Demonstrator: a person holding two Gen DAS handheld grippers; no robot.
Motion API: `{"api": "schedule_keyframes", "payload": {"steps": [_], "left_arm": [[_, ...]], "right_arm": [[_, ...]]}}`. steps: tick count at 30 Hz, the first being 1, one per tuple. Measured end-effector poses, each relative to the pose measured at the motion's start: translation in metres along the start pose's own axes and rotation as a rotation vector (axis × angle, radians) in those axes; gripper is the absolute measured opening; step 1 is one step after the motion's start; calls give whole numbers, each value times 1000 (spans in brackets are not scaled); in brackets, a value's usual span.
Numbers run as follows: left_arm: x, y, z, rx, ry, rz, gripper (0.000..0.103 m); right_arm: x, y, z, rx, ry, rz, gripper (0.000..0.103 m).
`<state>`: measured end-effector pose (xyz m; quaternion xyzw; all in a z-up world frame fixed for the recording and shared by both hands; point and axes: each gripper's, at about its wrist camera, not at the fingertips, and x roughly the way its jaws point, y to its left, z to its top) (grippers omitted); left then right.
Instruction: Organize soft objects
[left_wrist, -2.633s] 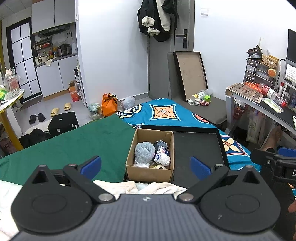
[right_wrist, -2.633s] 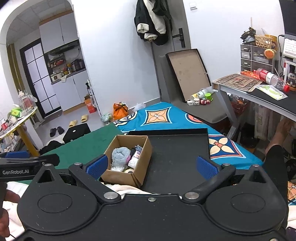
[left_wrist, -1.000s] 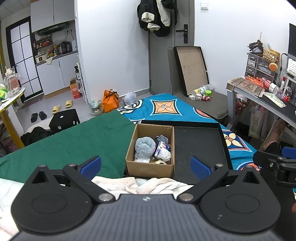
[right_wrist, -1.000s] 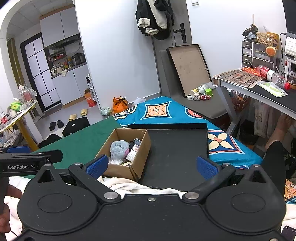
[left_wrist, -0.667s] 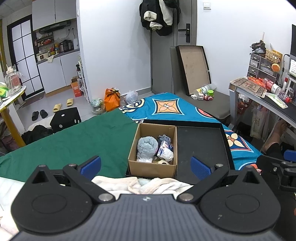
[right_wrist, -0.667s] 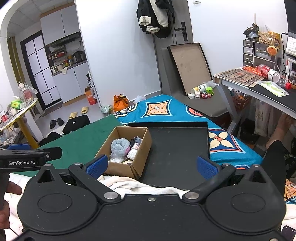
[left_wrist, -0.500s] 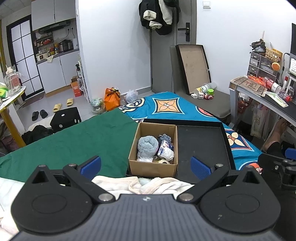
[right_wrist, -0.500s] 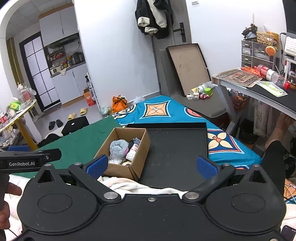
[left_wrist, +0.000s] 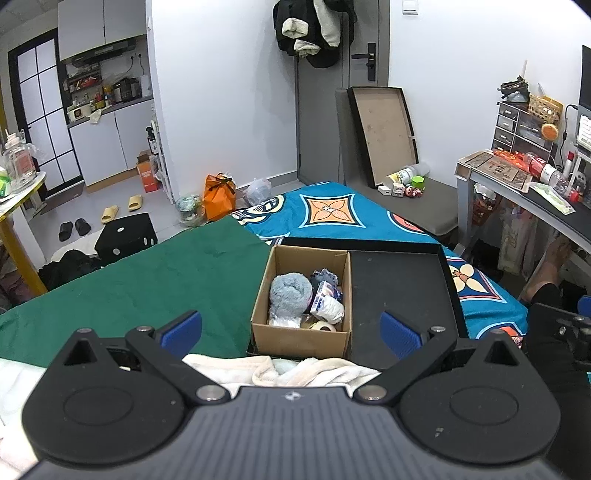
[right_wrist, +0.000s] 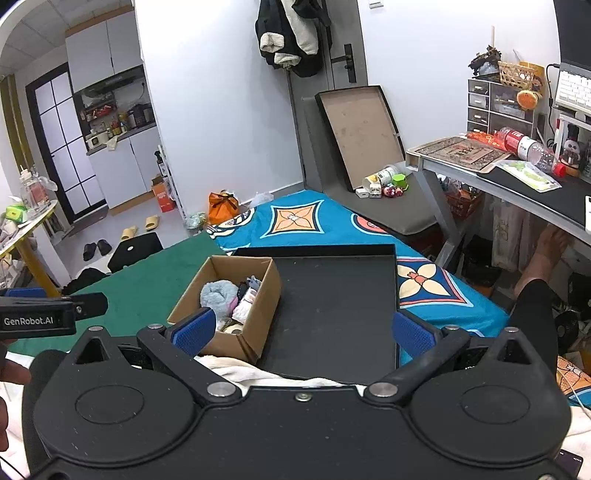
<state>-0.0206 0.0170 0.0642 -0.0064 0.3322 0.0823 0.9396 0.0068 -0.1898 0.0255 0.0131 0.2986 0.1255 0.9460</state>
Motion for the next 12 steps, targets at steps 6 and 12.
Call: {"api": "schedule_keyframes", "payload": {"steps": [6, 12], "left_arm": [[5, -2, 2, 15, 2, -6, 102], [12, 2, 6, 10, 4, -21, 102]], "right_arm": [[8, 5, 3, -8, 20, -3, 103], [19, 13, 7, -14, 39, 4, 103]]}}
